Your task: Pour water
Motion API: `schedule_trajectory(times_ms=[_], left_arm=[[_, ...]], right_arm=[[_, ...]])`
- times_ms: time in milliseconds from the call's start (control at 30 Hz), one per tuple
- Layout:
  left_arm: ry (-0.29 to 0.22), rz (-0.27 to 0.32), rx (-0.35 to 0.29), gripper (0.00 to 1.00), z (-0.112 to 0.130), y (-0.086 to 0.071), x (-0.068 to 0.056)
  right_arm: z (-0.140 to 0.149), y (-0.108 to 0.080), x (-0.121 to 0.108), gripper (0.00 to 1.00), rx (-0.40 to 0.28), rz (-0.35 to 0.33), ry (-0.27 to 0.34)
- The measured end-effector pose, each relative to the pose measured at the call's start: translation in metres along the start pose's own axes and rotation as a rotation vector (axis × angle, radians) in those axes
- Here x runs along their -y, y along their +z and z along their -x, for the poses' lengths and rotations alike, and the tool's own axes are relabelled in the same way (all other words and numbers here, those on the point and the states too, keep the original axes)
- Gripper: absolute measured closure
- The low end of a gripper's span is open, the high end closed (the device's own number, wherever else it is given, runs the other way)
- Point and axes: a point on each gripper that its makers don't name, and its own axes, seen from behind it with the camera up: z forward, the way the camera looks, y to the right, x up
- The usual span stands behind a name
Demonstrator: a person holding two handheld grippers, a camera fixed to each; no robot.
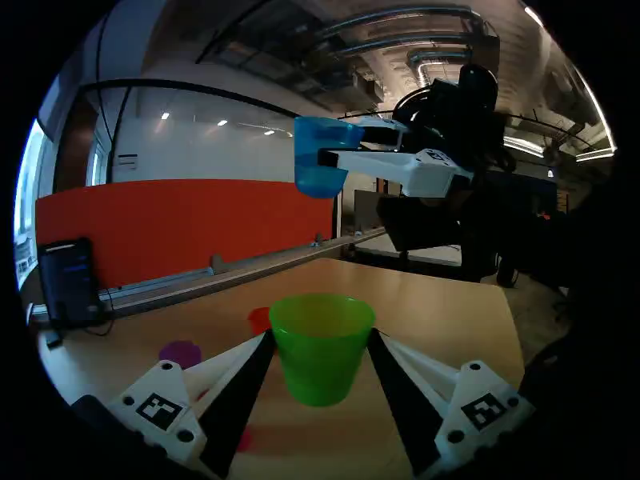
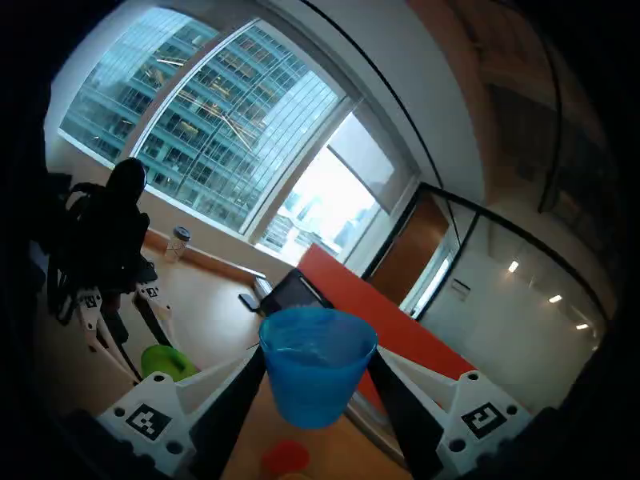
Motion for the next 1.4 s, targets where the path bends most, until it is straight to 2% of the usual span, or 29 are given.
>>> schedule_trajectory(times_ms=[167, 400, 600, 867, 1400], left_arm=[[0.000, 0.016, 0.002, 0.16, 0.001, -0.003, -0.006], [0.000, 0.013, 0.004, 0.16, 0.002, 0.003, -0.003], [-0.001, 0.027, 0.001, 0.16, 0.000, 0.001, -0.013], [-0.007, 0.026, -0.010, 0.16, -0.007, 0.009, -0.009], [-0.011, 0.040, -0.027, 0.16, -0.015, 0.011, -0.013]], right_arm=[[-0.004, 0.004, -0.007, 0.10, -0.004, 0.013, -0.062], [-0.011, 0.010, -0.013, 0.10, -0.001, 0.018, -0.153], [-0.016, 0.015, -0.016, 0.10, 0.003, 0.018, -0.230], [-0.021, 0.016, -0.018, 0.10, -0.001, 0.024, -0.300], [-0.026, 0.019, -0.023, 0.11, 0.006, 0.031, -0.465]])
